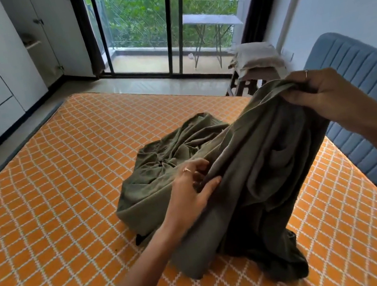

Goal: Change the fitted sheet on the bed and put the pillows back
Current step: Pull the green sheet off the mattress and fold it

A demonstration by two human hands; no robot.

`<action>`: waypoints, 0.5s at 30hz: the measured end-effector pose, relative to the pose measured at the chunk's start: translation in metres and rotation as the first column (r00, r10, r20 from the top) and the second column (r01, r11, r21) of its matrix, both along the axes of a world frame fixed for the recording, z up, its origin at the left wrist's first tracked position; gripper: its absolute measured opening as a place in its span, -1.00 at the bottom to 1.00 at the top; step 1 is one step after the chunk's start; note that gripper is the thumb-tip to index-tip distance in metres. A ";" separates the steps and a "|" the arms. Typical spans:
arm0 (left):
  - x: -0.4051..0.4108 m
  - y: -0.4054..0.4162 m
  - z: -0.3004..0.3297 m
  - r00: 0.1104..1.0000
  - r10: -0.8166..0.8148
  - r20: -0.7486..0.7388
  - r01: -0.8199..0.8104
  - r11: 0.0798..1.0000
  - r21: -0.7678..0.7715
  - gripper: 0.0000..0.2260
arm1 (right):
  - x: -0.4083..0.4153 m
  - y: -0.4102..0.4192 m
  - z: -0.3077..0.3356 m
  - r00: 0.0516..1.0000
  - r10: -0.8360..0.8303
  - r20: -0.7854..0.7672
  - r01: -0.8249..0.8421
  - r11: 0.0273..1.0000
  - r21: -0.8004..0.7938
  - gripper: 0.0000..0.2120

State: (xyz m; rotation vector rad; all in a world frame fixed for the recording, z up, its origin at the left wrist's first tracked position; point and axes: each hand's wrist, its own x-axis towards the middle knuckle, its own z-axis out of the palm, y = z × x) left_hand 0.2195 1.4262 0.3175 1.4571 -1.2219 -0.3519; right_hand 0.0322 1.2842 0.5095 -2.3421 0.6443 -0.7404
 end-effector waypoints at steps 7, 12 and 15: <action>-0.047 0.022 -0.012 0.997 0.010 -0.076 -0.013 0.999 -0.037 -0.78 | -0.012 0.000 -0.005 1.000 -0.015 0.000 0.015 1.000 0.025 -0.44; -0.055 0.012 -0.022 0.991 -0.019 -0.135 0.029 0.997 0.074 -0.75 | -0.018 0.004 -0.007 0.999 -0.024 -0.024 0.025 0.999 0.034 -0.46; -0.056 0.005 -0.020 0.989 -0.079 -0.126 0.095 0.987 0.127 -0.65 | -0.021 0.006 -0.007 0.999 -0.027 -0.033 0.028 0.999 0.031 -0.48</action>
